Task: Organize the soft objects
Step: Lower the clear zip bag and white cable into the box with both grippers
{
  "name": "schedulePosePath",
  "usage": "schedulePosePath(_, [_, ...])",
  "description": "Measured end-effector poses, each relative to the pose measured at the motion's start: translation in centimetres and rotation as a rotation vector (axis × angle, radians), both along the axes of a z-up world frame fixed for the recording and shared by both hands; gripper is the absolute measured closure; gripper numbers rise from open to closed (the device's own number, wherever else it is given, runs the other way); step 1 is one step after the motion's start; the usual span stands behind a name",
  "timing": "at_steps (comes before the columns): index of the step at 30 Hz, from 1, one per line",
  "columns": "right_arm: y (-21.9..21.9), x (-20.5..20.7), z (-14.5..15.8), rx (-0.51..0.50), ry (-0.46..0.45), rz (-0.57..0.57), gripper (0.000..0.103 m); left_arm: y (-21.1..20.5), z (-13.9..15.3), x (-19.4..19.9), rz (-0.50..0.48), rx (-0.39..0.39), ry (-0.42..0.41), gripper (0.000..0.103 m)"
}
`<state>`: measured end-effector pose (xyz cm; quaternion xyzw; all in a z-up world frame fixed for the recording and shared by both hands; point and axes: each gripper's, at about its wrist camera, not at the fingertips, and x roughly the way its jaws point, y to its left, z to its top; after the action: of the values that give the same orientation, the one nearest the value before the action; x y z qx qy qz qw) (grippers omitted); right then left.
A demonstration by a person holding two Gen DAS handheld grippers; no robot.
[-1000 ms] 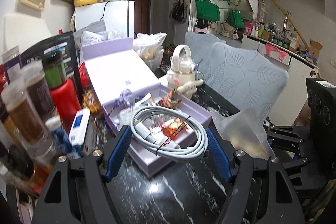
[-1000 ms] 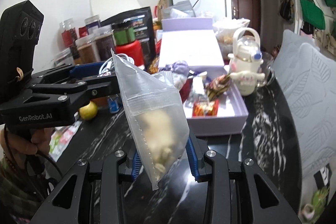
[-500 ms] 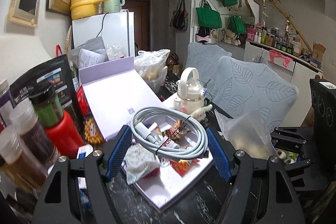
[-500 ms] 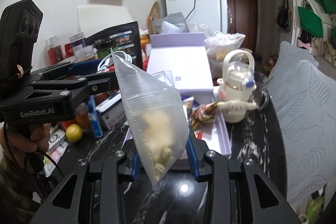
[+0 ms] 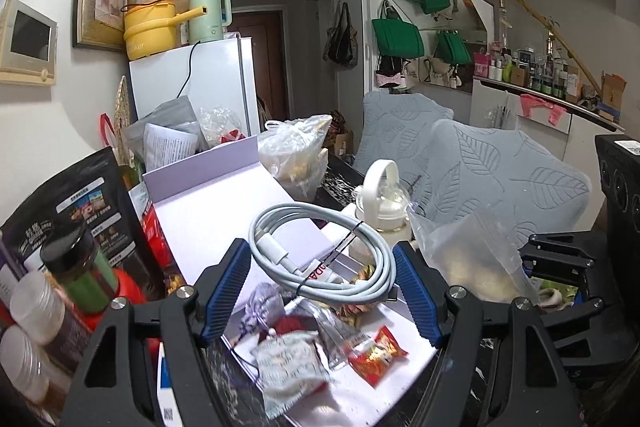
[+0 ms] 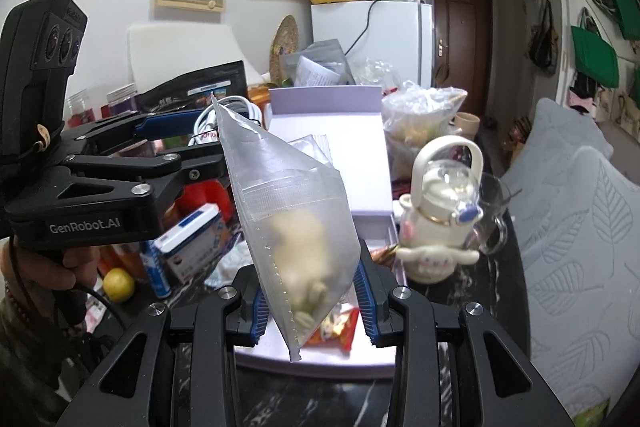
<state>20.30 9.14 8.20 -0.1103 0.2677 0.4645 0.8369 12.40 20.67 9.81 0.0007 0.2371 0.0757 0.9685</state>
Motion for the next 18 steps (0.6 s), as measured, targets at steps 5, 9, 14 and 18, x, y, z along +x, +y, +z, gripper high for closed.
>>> schedulePosePath(5, [0.9,1.7,-0.4,-0.009,-0.002,-0.005,0.067,0.6,-0.8,1.7,0.009,0.015,0.018,0.03])
schedulePosePath(9, [1.6,2.9,-1.8,-0.022,0.023,-0.006,0.067,1.0,-2.3,2.8,0.006,-0.003,0.054,0.03])
schedulePosePath(14, [2.0,3.7,-3.5,-0.039,0.052,-0.005,0.067,1.0,-4.4,3.9,-0.003,-0.003,0.094,0.03])
schedulePosePath(18, [2.1,4.3,-4.6,-0.049,0.071,-0.002,0.067,1.2,-5.6,4.6,-0.007,-0.016,0.12,0.03])
